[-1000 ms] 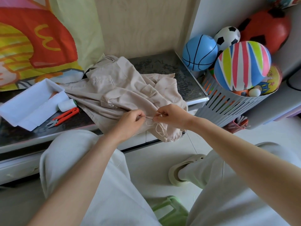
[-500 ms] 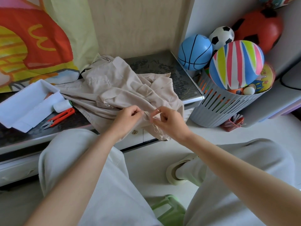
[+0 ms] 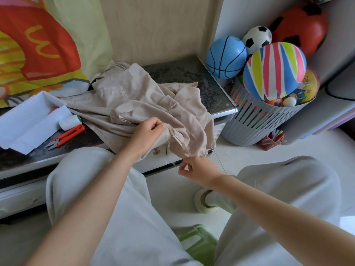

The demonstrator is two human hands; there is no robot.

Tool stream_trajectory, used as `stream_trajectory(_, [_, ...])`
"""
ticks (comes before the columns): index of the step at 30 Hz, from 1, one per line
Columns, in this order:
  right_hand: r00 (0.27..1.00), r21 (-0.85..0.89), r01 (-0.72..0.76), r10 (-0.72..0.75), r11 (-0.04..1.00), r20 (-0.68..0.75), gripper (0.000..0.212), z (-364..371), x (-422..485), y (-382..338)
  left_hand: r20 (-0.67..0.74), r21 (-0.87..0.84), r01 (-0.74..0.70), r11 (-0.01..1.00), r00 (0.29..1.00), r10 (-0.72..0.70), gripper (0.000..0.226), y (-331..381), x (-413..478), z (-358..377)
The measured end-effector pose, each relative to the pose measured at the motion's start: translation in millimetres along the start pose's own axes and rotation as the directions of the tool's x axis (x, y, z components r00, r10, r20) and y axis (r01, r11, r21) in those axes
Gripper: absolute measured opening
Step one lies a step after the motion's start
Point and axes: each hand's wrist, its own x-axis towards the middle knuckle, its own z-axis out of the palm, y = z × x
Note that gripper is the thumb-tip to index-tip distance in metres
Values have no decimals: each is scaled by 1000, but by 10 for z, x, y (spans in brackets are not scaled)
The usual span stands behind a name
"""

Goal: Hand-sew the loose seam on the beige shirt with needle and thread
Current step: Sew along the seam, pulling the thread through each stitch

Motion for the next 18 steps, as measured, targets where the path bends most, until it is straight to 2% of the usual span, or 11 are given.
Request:
stream_trajectory(2, [998, 27, -12, 13, 1000, -54, 11, 16, -31, 36, -3, -8, 4, 1000, 1000, -4, 20, 4, -1, 13])
stream_trajectory(5, [962, 246, 52, 18, 968, -273, 7, -62, -16, -46, -5, -29, 7, 1000, 1000, -7, 24, 3, -5, 22])
stream_trajectory(9, [945, 434, 99, 52, 895, -323, 12, -181, 115, -261, 13, -48, 9, 999, 1000, -8, 25, 12, -30, 34])
stream_trajectory(12, [942, 401, 84, 59, 912, -331, 19, -188, 223, -374, 49, -73, 1, 997, 999, 2, 24, 38, -55, 37])
stream_trajectory(18, [947, 298, 49, 51, 953, -318, 15, -151, 244, -393, 59, -49, -9, 999, 998, 12, 26, 18, -58, 21])
